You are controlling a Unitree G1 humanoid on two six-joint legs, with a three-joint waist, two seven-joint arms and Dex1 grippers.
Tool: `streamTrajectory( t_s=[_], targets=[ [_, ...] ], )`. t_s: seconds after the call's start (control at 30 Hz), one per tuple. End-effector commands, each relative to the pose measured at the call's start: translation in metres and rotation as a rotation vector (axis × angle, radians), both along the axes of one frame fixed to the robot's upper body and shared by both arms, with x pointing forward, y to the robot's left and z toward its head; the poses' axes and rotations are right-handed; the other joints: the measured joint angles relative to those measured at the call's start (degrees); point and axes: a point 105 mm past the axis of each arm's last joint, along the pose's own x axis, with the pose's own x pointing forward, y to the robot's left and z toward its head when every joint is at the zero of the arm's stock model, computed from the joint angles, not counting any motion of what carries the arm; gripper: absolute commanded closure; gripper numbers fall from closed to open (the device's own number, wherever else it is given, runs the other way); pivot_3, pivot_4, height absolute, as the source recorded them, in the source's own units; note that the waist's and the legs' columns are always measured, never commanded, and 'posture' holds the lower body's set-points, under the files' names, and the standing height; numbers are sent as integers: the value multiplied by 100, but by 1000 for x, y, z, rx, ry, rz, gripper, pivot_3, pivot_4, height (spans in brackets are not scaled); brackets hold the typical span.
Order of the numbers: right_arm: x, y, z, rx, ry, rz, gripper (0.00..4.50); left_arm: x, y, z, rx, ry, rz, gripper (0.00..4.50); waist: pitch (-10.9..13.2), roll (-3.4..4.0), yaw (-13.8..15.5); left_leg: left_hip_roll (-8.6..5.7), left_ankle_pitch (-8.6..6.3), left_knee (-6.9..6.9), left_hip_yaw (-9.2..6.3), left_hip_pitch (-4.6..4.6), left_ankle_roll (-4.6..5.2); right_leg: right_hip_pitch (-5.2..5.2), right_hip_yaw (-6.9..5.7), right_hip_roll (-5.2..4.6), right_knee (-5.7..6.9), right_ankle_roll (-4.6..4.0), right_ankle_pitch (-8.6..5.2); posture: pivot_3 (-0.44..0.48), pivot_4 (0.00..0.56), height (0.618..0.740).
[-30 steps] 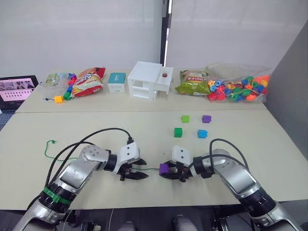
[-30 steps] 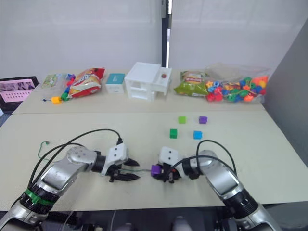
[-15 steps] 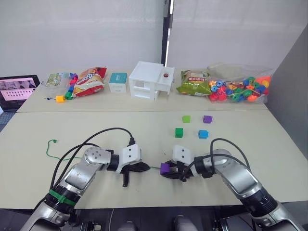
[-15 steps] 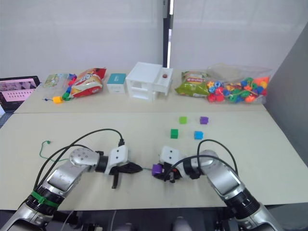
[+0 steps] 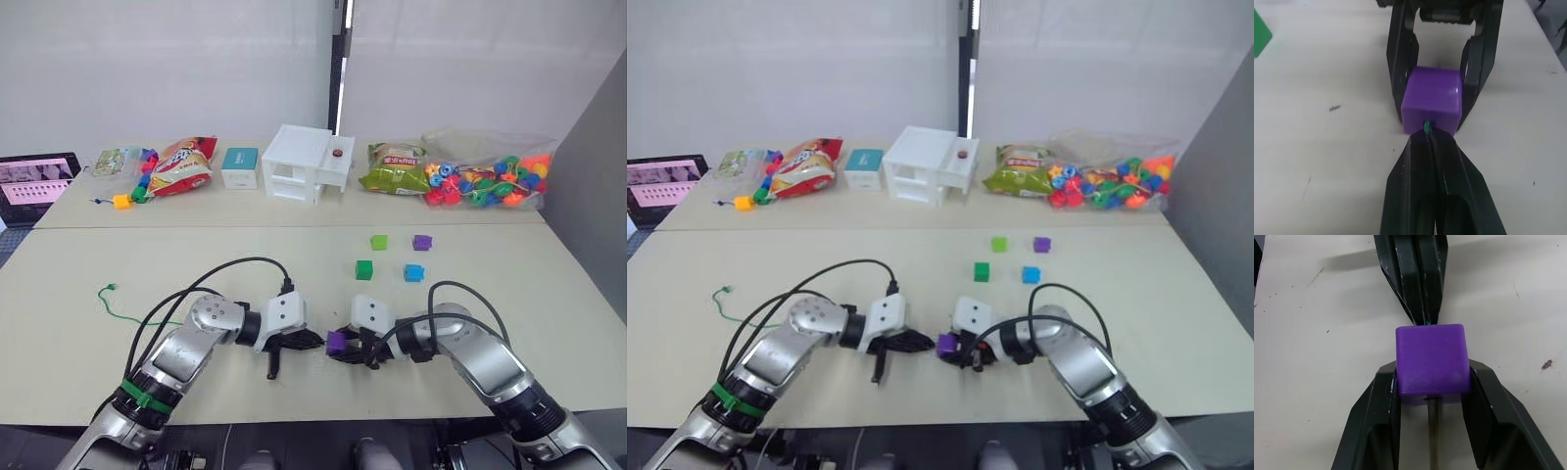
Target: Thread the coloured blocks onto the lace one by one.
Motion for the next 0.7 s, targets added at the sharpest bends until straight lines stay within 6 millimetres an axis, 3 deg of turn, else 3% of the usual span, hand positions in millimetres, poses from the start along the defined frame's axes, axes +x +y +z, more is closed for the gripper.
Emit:
streamTrajectory(
  t_s=[0.03,0.2,0.37,0.43,0.63,0.7],
  targets=[
    [-2,6,6,18,-21,20,3322,-1,-11,7,-14,-32,-24,4500,0,0,0,0,0,0,-1,0,0,0,0,0,0,0,0,0,150,740],
    [-2,7,5,15,-20,20,3322,-4,-10,7,-7,7,-20,4500,0,0,-2,0,0,0,-1,2,0,2,0,0,0,0,0,0,150,740],
    [-3,7,4,19,-10,14,3322,-7,-2,11,-5,52,-21,3042,0,0,-15,0,0,0,-1,2,0,1,0,1,1,0,0,0,150,740],
    [-3,7,6,30,-8,13,2239,-9,1,14,-2,55,-28,2342,0,0,-19,1,0,0,-1,1,0,-1,0,2,1,0,0,0,150,740],
    [-9,1,17,40,-11,27,110,-9,2,18,32,25,-40,274,0,0,-10,0,0,0,-2,0,0,-1,0,1,1,0,0,0,150,740],
    [-8,-9,20,19,-33,5,4,-6,-7,15,34,14,-39,83,0,0,23,-1,0,0,-2,-3,0,-1,-1,-1,-1,0,0,0,150,740]
  ],
)
